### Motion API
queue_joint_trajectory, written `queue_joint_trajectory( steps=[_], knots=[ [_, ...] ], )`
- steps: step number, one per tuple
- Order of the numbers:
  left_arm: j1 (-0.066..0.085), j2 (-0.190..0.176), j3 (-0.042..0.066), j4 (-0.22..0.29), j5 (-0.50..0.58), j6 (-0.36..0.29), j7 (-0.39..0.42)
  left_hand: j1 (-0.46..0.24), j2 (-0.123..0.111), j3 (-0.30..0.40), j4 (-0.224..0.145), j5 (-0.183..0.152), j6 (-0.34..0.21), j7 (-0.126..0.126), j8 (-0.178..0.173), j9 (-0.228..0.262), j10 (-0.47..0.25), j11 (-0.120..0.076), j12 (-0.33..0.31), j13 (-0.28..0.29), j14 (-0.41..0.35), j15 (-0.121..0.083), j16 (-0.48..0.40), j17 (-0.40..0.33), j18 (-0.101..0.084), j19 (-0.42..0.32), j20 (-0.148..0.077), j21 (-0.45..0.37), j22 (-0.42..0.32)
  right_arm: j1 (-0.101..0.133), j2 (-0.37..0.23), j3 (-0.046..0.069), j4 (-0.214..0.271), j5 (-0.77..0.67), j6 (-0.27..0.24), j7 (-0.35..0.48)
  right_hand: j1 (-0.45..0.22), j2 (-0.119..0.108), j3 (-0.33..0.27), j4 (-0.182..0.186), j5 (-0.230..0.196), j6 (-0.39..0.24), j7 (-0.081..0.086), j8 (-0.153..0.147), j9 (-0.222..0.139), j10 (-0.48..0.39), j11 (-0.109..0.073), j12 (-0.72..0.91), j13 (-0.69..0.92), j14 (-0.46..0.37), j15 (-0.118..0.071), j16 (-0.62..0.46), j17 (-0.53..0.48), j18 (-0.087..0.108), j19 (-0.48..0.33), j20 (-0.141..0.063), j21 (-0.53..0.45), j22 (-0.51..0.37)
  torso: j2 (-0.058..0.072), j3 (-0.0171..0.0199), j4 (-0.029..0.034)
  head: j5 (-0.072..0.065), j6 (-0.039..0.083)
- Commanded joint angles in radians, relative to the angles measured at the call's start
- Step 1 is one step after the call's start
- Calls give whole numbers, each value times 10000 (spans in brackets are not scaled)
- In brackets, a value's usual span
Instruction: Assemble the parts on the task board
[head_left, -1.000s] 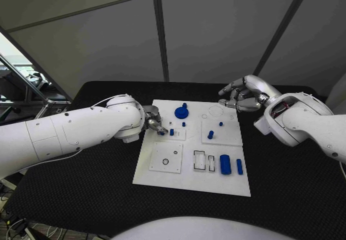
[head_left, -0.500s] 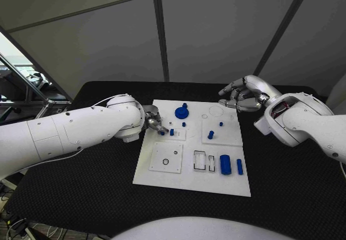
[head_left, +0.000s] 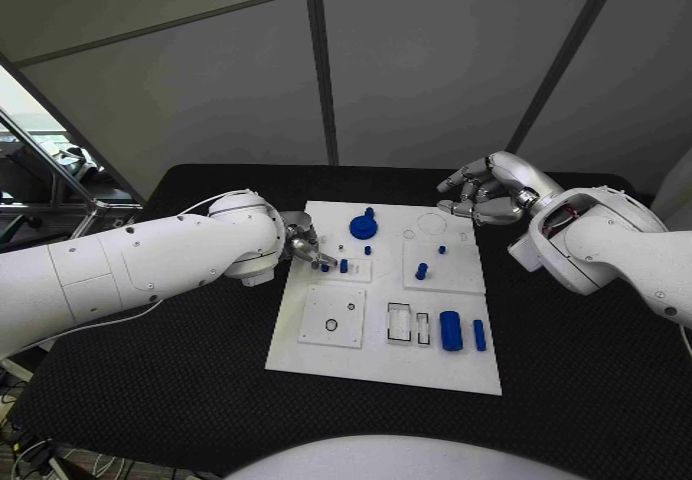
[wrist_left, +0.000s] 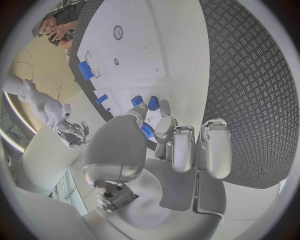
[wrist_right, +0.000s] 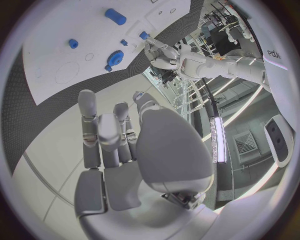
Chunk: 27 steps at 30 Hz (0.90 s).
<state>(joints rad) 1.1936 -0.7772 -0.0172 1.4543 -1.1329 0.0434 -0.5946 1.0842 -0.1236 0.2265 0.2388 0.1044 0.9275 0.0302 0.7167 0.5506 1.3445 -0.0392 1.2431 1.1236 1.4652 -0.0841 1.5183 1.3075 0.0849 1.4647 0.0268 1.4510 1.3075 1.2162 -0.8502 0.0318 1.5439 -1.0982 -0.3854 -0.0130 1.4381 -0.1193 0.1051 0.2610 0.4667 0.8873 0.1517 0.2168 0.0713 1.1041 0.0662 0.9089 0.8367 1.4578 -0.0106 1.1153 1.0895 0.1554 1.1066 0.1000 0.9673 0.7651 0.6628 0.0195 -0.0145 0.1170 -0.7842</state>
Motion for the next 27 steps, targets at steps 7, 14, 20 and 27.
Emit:
queue_joint_trajectory(
  steps=[7, 14, 20, 27],
  knots=[
    [7, -43, 135, 44, -25, -440, 87, 1, 118, -682, 398, -27, 99, -17, -60, -19, 56, 13, 14, -15, 901, -79, 56, 2113, -547, 484, -67, 26, 1954, 18, 3, 5, 7, -24, 10, 100, -107, 17, -21, 72, 22, 80, 19, 24, 8, 62, -24, 43, -22, 102, -17, -69, 5, 30, 48, -18, -58, -22, 8, 2, -1, 21, 4],
    [5, -100, 312, 60, 105, -612, 232, 35, 144, -857, 472, -23, 83, -12, -73, -21, 9, 17, -51, -96, 900, -77, 53, 2109, -519, 431, -67, -88, 1894, 18, -8, 5, -2, -24, 5, 106, -107, 17, -21, 72, 22, 80, 19, 24, 8, 62, -24, 43, -22, 102, -17, -69, 5, 30, 48, -18, -58, -22, 5, 8, 1, 30, 2],
    [6, -237, 540, 30, 582, -1145, 704, 399, 293, -1373, 491, 15, -525, 272, -465, -201, -1399, 266, -1787, -2144, 810, 121, -160, 1876, -211, -254, 65, -1452, 1152, 18, -13, 5, -13, -24, 0, 104, -107, 17, -21, 72, 22, 80, 19, 24, 8, 62, -24, 43, -22, 102, -17, -69, 5, 30, 48, -18, -58, -22, -4, 15, 7, -12, 23],
    [26, -180, 646, -6, 1023, -2163, 3064, 2408, 555, -1475, 158, 20, -1633, 1070, -1491, -1141, -4257, 1011, -4428, -4709, -2001, 824, -5132, -2894, 841, -3615, 669, -7411, -2102, 18, -12, 5, -37, -24, -18, 102, -111, 13, -22, 79, 22, 72, 20, 21, 4, 44, -24, 19, -54, 98, -17, -92, -13, 33, 41, -18, -73, -38, 12, 12, -12, -71, 98]
  ],
)
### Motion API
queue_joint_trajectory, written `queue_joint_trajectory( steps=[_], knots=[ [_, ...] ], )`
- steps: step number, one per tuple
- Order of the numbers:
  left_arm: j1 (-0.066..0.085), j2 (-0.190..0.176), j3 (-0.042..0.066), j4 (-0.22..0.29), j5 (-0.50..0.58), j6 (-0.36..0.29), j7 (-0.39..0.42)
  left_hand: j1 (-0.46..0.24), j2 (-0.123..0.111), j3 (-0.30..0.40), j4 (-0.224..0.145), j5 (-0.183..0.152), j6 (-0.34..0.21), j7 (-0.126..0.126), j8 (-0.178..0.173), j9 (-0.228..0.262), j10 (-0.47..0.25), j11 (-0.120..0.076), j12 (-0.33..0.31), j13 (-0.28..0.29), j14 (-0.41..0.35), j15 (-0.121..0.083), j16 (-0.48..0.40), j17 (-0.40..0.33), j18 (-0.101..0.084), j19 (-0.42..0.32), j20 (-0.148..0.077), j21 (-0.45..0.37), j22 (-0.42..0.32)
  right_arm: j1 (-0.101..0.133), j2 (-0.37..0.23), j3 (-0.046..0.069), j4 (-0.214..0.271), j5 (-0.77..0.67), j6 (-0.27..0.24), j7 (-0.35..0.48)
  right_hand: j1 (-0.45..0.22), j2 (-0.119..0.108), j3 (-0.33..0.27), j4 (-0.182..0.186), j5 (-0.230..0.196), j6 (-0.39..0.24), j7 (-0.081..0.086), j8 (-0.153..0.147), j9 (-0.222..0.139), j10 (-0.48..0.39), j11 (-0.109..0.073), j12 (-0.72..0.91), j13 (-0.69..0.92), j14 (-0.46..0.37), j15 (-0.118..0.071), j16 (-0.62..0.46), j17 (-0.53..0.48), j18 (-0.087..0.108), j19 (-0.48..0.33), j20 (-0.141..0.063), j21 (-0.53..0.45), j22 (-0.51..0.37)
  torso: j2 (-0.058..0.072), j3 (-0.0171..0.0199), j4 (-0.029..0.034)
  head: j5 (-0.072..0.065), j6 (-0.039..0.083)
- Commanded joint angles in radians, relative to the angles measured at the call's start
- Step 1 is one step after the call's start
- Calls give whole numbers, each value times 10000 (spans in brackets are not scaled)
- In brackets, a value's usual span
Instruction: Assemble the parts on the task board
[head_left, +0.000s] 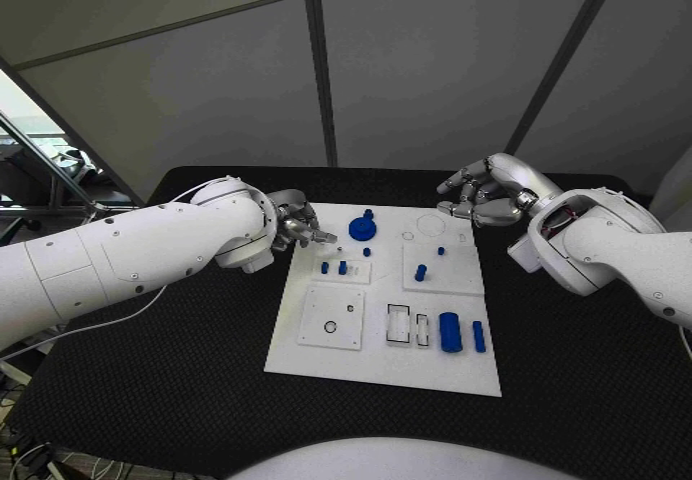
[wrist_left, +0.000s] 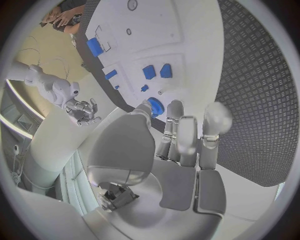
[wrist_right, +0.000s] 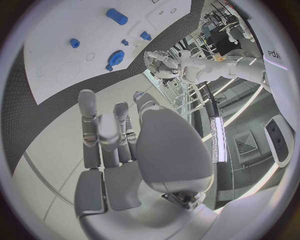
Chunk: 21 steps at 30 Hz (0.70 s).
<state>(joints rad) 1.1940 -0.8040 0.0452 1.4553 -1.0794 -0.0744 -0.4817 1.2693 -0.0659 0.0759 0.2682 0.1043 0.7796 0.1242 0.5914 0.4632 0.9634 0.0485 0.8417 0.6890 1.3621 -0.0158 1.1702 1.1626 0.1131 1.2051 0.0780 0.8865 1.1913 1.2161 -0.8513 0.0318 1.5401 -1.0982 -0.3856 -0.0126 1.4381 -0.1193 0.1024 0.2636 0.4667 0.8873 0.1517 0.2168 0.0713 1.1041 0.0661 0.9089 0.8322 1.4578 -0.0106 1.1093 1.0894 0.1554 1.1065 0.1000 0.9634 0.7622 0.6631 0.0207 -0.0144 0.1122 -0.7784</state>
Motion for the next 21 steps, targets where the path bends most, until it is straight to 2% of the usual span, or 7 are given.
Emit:
queue_joint_trajectory(
  steps=[1, 2, 4, 6, 9, 14, 21],
  knots=[
    [23, 127, 21, -36, 507, -1106, 2250, 869, -27, 110, -255, 33, -219, 188, -357, -387, -641, 239, -647, -551, -1561, 205, -2566, -2263, 622, -1370, 223, -2350, -1280, 20, -1, 5, -1, -23, -18, 97, -110, 13, 6, 53, 23, 71, 20, 21, 5, 43, -24, 18, -10, 97, -17, -41, -19, 34, 36, -18, -42, -19, 10, -5, -13, -33, 45],
    [25, 181, 12, -67, 525, -1258, 2622, 1234, -44, 202, -368, -7, -288, 351, -559, -596, -918, 428, -1053, -891, -2221, 362, -3471, -3006, 609, -1634, 329, -2727, -1521, 20, 1, 5, -3, -23, -18, 96, -109, 13, 7, 53, 23, 71, 20, 21, 4, 42, -25, 18, -11, 96, -17, -43, -21, 34, 35, -18, -44, -22, 12, -4, -14, -58, 53],
    [28, 297, -55, -139, 515, -1511, 3285, 1852, -85, 438, -559, -6, -319, 476, -914, -1003, -1072, 483, -1760, -1604, -2629, 519, -4150, -3576, 663, -1897, 479, -3352, -1995, 20, 7, 5, -10, -23, -19, 95, -101, 14, 12, 50, 27, 69, 19, 21, 4, 39, -26, 15, -15, 96, -18, -44, -19, 34, 37, -18, -44, -20, 7, -2, -12, -109, 71],
    [30, 377, -122, -193, 407, -1657, 3669, 2190, -139, 602, -655, 18, -205, 479, -1124, -1299, -981, 537, -2183, -2128, -2735, 548, -4541, -3994, 702, -1931, 570, -3734, -2333, 20, 14, 5, -13, -23, -18, 94, -101, 14, 12, 50, 27, 69, 19, 21, 4, 39, -26, 15, -15, 96, -18, -44, -19, 34, 37, -18, -44, -20, 5, 1, -18, -129, 95],
    [33, 602, -290, -366, -152, -1844, 4329, 2444, -408, 743, -726, 4, 107, 472, -1577, -1915, -602, 525, -2776, -3060, -2843, 571, -5167, -4787, 707, -1922, 656, -4401, -2958, 21, 20, 5, -8, -23, -16, 94, -84, 15, 21, 44, 36, 67, 17, 21, 2, 36, -28, 16, -17, 95, -19, -52, -21, 34, 38, -19, -47, -20, 18, -5, -21, -165, 126],
    [33, 921, -515, -688, -1084, -1901, 4817, 2176, -667, 528, -602, 5, 571, 386, -1918, -2409, -290, 538, -2947, -3640, -2735, 583, -5340, -5286, 699, -1711, 699, -4816, -3427, 21, 25, 5, -5, -23, -13, 92, -84, 15, 21, 44, 36, 67, 17, 21, 2, 36, -28, 16, -17, 95, -19, -52, -21, 34, 38, -19, -47, -20, 12, -10, -1, -237, 147],
    [32, 1344, -670, -1129, -2595, -1751, 4937, 2117, -724, 165, -637, 3, 884, 305, -2286, -2835, -208, 486, -3016, -4076, -2416, 511, -5095, -5521, 706, -1259, 633, -4981, -3735, 21, 42, 5, 0, -23, -12, 91, -63, 16, 34, 36, 49, 66, 16, 23, 1, 36, -30, 21, -17, 98, -21, -49, -11, 33, 43, -21, -47, -16, 16, -10, -9, -263, 165]
  ],
)
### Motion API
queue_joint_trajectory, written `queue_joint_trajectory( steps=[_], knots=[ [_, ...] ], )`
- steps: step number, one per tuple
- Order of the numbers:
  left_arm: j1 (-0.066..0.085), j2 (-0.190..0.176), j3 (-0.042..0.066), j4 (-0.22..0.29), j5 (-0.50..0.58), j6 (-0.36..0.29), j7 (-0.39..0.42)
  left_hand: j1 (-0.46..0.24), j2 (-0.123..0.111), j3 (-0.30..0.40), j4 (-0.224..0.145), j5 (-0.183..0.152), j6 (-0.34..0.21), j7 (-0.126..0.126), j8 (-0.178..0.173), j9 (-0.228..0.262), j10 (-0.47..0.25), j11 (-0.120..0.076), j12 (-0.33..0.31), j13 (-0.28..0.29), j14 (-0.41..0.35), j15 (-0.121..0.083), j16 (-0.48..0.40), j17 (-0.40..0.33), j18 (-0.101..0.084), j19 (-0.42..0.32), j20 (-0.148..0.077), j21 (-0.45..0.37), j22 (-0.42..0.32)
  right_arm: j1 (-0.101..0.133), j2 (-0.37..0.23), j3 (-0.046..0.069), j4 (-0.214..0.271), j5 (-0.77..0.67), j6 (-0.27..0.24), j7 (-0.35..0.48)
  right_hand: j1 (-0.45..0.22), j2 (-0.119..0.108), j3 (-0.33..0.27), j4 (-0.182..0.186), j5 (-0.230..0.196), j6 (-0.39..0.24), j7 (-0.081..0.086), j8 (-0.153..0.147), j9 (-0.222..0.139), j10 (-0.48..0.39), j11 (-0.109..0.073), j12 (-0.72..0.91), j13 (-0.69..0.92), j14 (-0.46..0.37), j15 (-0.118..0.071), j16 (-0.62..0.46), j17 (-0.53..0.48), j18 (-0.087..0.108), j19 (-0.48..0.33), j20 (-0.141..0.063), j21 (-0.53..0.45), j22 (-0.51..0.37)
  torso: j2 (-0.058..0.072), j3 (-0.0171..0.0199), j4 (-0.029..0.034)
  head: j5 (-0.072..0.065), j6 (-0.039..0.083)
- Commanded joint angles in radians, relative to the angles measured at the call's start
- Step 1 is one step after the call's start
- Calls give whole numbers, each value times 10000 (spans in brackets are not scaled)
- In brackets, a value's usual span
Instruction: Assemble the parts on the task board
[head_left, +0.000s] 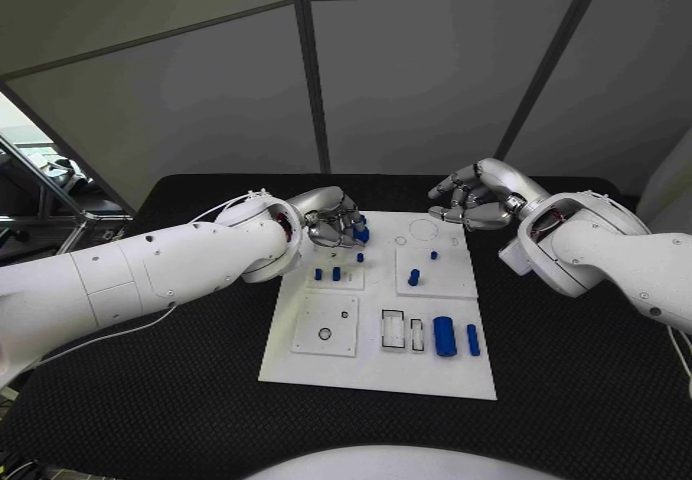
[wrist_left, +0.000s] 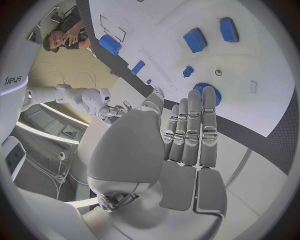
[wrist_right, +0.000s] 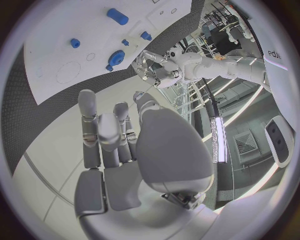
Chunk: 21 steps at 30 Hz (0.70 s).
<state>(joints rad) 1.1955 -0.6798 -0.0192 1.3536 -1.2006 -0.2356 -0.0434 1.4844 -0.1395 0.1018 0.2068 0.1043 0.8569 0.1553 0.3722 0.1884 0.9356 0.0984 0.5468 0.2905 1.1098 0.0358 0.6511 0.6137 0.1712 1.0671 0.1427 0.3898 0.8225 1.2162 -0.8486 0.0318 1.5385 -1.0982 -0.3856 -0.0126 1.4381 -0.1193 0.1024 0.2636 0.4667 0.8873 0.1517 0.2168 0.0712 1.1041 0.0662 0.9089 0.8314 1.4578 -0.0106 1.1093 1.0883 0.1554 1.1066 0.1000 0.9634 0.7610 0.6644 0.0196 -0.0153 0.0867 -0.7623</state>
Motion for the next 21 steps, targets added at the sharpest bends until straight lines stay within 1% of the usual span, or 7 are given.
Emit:
queue_joint_trajectory(
  steps=[1, 5, 10, 11, 12, 15, 21],
  knots=[
    [17, 148, -48, -153, -1565, -109, 547, -38, 16, -136, -29, 1, 159, -13, -137, -136, 85, -19, -73, -145, 148, -18, 162, -40, 122, 185, -27, -11, -64, 20, 18, 5, 18, -23, -10, 91, -63, 16, 35, 36, 49, 66, 16, 23, 1, 36, -30, 21, -9, 97, -21, -49, 0, 33, 43, -21, -47, -4, 3, 4, -7, 3, 22],
    [17, 355, -150, -338, -2280, 74, 446, -23, 51, -292, -64, 3, 340, -47, -297, -322, 50, -37, -153, -375, 357, -59, 589, 18, 115, 469, -80, 87, -48, 20, 27, 5, 21, -23, -6, 87, -63, 16, 35, 36, 49, 66, 16, 23, 1, 36, -30, 21, -9, 97, -21, -49, 0, 33, 43, -21, -47, -4, 5, -2, -2, 0, 32],
    [18, 604, -222, -591, -2821, 436, 213, 99, 168, -384, -161, 17, 611, -75, -513, -561, -20, -47, -421, -762, 786, -118, 1675, 334, 102, 992, -174, 576, 296, 19, 44, 5, 20, -23, -1, 90, -63, 16, 35, 36, 49, 66, 16, 23, 1, 36, -30, 21, -9, 97, -21, -49, 0, 33, 43, -21, -47, -4, -5, -4, 11, -18, 4],
    [17, 644, -228, -637, -2902, 503, 177, 145, 193, -365, -188, 21, 697, -109, -585, -627, 65, -55, -495, -872, 935, -157, 2080, 460, 80, 1164, -201, 811, 485, 19, 48, 5, 19, -23, 1, 90, -63, 16, 35, 36, 49, 66, 16, 23, 1, 36, -30, 21, -9, 97, -21, -49, 0, 33, 43, -21, -47, -4, -5, -3, 12, -19, 1],
    [17, 690, -235, -690, -2985, 586, 135, 176, 209, -340, -202, 23, 774, -106, -630, -669, 142, -79, -548, -950, 1251, -180, 2778, 1075, 87, 1270, -237, 1034, 669, 19, 53, 5, 18, -23, 2, 91, -63, 16, 35, 36, 49, 66, 16, 23, 1, 36, -30, 21, -9, 97, -21, -49, 0, 33, 43, -21, -47, -4, -2, -3, 10, -17, -2],
    [17, 819, -248, -830, -3137, 799, 41, 200, 205, -278, -211, 27, 961, -147, -837, -825, 363, -116, -784, -1222, 1722, -203, 4243, 2260, -196, 1888, -269, 3027, 2115, 19, 59, 5, 18, -23, 5, 93, -63, 16, 35, 36, 49, 66, 16, 23, 1, 36, -30, 21, -9, 97, -21, -49, 0, 33, 43, -21, -47, -4, 1, 1, -3, -23, -12],
    [11, 1051, -306, -1094, -3242, 981, -40, 273, 197, -166, -264, 34, 1098, -125, -1043, -960, 470, -97, -1057, -1472, 1867, -201, 4936, 2652, -298, 2062, -279, 4053, 2948, 19, 64, 5, 21, -23, 5, 92, -63, 16, 35, 36, 49, 66, 16, 23, 1, 36, -30, 21, -9, 97, -21, -49, 0, 33, 43, -21, -47, -4, 3, 7, -3, -30, -29]
  ],
)
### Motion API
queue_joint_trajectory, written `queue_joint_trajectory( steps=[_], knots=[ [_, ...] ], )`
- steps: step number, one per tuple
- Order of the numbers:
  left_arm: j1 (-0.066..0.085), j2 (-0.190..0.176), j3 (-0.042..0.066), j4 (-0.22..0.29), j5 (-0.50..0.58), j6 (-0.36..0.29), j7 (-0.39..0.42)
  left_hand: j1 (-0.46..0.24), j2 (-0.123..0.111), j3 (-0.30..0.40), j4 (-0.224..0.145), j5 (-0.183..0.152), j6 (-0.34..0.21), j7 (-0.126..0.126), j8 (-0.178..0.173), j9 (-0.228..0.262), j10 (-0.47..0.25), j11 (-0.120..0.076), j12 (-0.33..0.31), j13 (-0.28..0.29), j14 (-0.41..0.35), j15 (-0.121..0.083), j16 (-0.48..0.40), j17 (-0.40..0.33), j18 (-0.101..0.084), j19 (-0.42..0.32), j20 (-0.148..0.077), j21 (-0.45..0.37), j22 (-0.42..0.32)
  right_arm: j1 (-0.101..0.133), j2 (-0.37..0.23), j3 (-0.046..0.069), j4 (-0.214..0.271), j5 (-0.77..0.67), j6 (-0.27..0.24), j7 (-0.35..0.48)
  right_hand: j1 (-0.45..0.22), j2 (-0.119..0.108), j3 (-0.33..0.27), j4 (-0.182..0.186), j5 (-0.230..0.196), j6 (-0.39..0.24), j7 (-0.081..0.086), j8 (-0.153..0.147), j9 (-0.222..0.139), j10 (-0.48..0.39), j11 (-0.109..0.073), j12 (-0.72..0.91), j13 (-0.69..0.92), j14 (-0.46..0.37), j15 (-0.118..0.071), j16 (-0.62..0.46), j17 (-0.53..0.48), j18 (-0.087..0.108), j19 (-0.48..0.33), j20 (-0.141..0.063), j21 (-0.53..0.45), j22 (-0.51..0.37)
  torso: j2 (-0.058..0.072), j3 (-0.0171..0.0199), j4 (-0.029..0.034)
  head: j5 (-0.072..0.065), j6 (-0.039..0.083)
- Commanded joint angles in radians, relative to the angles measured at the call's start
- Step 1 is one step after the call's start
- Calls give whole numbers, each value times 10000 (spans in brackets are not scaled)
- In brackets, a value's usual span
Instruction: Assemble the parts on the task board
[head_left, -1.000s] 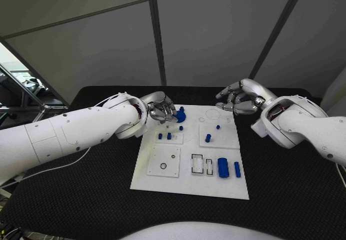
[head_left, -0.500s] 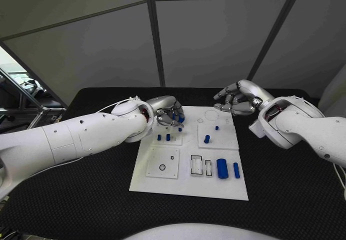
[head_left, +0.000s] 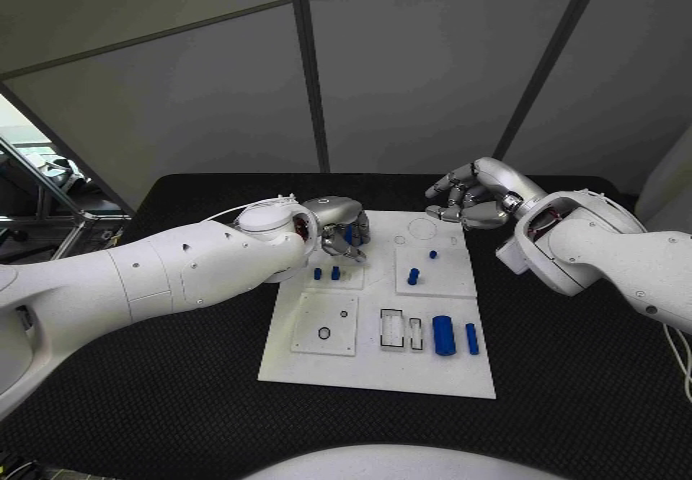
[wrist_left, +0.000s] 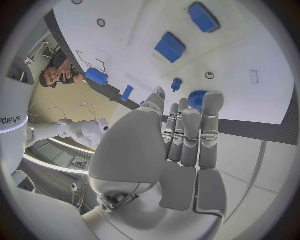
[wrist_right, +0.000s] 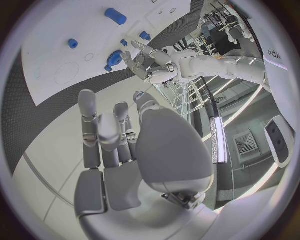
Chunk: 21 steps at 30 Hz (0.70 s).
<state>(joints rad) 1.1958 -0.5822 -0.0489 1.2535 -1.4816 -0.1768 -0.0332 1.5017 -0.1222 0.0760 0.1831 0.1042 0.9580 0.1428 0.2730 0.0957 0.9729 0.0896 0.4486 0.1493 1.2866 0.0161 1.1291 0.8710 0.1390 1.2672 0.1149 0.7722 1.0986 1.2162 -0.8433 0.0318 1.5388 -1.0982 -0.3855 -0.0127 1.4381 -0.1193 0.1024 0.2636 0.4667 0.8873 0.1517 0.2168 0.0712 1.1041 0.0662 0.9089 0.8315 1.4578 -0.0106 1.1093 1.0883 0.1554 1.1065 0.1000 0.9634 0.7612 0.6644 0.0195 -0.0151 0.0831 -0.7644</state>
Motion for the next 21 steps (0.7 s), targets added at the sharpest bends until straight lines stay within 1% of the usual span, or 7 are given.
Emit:
queue_joint_trajectory(
  steps=[1, 4, 7, 15, 21],
  knots=[
    [7, 106, -15, -131, -438, 406, -147, 127, 43, 124, -37, 37, 109, 1, -64, -42, 113, -9, -97, -80, 112, -6, 203, 100, 18, 73, -3, 304, 250, 19, 13, 5, 18, -23, 4, 93, -63, 16, 35, 36, 49, 66, 16, 23, 1, 36, -31, 20, -10, 97, -21, -49, 0, 33, 43, -21, -47, -5, 1, 8, -1, -2, -9],
    [2, 184, -27, -230, -448, 440, -165, 231, 99, 261, -79, 44, 177, -4, -103, -70, 184, -14, -170, -150, 184, -17, 394, 236, -17, 143, -7, 605, 483, 19, 16, 5, 19, -23, 4, 94, -51, 21, 47, 37, 69, 67, 16, 26, 0, 42, -31, 32, -4, 102, -23, -44, 13, 30, 54, -23, -40, 8, 1, 4, 0, -8, -14],
    [-2, 248, -34, -310, -454, 491, -180, 332, 133, 445, -116, 48, 273, -12, -142, -97, 305, -31, -255, -230, 329, -33, 667, 478, -83, 295, -18, 1088, 822, 19, 17, 5, 24, -23, 7, 95, -51, 21, 47, 37, 69, 67, 16, 26, 0, 42, -31, 32, -4, 102, -23, -44, 13, 30, 54, -23, -40, 8, 1, 11, 1, -3, -24],
    [-13, 358, -41, -447, -458, 559, -214, 466, 123, 858, -172, 58, 443, -18, -240, -153, 543, -58, -462, -394, 526, -58, 1061, 780, -177, 492, -40, 1786, 1338, 19, 21, 5, 28, -23, 12, 98, -51, 21, 47, 37, 69, 67, 16, 26, 0, 42, -31, 32, -4, 102, -23, -44, 13, 30, 54, -23, -40, 8, -6, 7, 4, -14, -40],
    [-32, 434, -42, -546, -458, 627, -218, 568, 90, 1333, -246, 63, 616, -37, -328, -189, 784, -83, -679, -535, 647, -87, 1297, 935, -238, 609, -63, 2236, 1685, 19, 28, 5, 28, -23, 19, 102, -51, 21, 47, 37, 69, 67, 16, 26, 0, 42, -31, 32, -4, 102, -23, -44, 13, 30, 54, -23, -40, 8, -11, 8, 1, -12, -46]
  ],
)
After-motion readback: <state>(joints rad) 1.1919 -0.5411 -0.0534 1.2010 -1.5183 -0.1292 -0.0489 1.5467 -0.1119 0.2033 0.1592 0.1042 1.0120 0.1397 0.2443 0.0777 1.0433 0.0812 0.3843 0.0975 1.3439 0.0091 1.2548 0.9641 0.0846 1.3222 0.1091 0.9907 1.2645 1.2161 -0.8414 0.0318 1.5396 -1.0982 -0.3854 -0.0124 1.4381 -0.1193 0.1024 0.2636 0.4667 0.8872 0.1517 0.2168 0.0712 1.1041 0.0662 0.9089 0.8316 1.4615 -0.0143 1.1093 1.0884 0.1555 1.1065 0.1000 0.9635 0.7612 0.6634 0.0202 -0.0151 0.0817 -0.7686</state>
